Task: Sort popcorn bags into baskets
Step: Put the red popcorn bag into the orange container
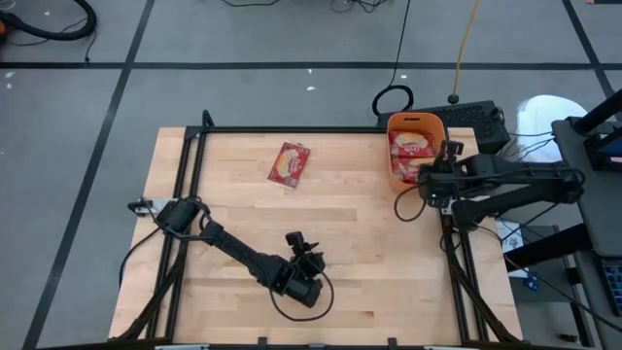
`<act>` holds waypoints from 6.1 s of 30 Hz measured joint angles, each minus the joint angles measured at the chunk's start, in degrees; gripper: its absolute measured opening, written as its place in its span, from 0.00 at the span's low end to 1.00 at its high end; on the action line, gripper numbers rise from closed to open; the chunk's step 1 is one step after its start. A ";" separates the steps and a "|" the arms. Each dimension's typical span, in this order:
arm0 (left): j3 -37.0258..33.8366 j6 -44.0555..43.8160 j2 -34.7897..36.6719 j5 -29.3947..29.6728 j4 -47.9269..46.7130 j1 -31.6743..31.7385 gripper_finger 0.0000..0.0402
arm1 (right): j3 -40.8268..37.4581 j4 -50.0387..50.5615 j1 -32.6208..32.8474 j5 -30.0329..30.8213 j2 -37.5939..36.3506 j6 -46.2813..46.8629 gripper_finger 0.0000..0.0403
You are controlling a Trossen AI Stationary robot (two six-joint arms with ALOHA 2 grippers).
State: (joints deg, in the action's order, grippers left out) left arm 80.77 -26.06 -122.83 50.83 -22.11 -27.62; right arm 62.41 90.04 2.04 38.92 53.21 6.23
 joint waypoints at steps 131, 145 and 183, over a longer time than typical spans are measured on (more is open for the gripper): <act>-0.07 -3.47 5.45 -1.18 -9.73 0.42 0.40 | -19.42 -57.60 5.24 -21.51 -9.77 22.58 0.00; -0.11 -42.89 7.80 -1.20 -48.34 3.15 0.40 | -25.42 -91.34 31.52 4.47 14.66 7.60 0.00; -13.09 -13.45 7.69 -2.50 -9.81 26.01 0.59 | -25.40 -91.32 34.08 7.32 21.05 4.86 0.00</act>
State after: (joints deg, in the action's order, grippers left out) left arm 67.69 -39.52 -115.13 48.32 -31.92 -1.61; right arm 37.01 -1.28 36.12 46.24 74.26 11.09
